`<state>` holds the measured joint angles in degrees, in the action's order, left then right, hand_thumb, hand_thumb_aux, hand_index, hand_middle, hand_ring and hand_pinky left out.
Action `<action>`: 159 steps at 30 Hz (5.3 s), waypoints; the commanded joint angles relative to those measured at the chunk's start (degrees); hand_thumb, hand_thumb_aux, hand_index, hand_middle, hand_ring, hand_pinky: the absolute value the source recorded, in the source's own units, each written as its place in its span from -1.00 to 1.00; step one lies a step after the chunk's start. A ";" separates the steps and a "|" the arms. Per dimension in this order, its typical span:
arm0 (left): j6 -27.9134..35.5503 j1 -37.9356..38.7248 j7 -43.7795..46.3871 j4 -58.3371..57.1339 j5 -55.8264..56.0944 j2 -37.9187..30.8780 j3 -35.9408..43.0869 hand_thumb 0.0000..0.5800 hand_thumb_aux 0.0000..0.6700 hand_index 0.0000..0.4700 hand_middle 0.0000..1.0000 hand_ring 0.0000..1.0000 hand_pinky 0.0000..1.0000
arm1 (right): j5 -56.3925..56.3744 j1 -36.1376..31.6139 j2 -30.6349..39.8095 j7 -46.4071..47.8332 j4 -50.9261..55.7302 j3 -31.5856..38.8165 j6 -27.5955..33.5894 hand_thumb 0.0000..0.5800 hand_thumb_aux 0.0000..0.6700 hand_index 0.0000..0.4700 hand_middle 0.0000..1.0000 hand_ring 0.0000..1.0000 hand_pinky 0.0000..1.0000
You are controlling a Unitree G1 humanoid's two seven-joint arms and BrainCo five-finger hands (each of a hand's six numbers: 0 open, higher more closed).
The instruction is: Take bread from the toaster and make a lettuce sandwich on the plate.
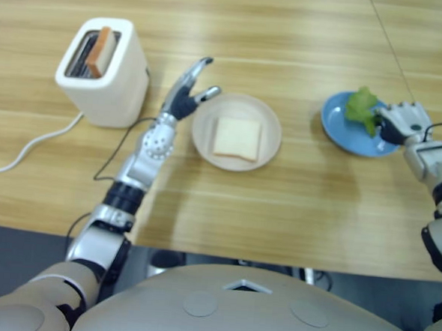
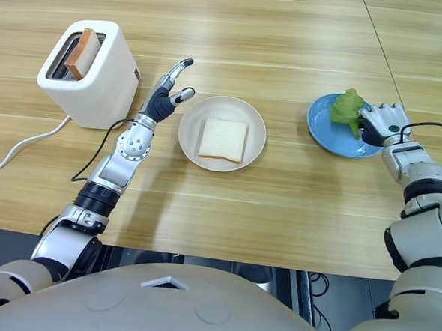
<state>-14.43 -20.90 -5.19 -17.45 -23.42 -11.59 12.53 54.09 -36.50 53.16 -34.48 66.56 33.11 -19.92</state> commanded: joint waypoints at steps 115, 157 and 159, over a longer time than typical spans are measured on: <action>24.00 2.49 -32.12 18.33 -23.90 -16.31 -14.26 1.00 1.00 0.96 0.81 0.81 0.81 | -6.57 24.01 -16.08 15.23 -52.77 -23.06 2.52 -1.00 -1.00 -1.00 -1.00 -1.00 -1.00; 4.78 -16.23 17.94 -34.63 23.88 13.89 -9.15 1.00 1.00 0.96 1.00 1.00 1.00 | -18.38 20.42 -20.22 15.36 -43.79 -26.49 -2.46 -1.00 -1.00 -1.00 -1.00 -1.00 -1.00; 4.14 -16.67 16.09 -36.47 21.92 13.92 -8.18 1.00 1.00 0.96 1.00 1.00 1.00 | -17.44 20.22 -20.39 15.37 -43.93 -25.76 -2.27 -1.00 -1.00 -1.00 -1.00 -1.00 -1.00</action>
<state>-9.99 -37.10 12.30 -51.77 0.30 2.26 3.64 35.51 -16.12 33.15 -19.16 22.02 6.53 -22.43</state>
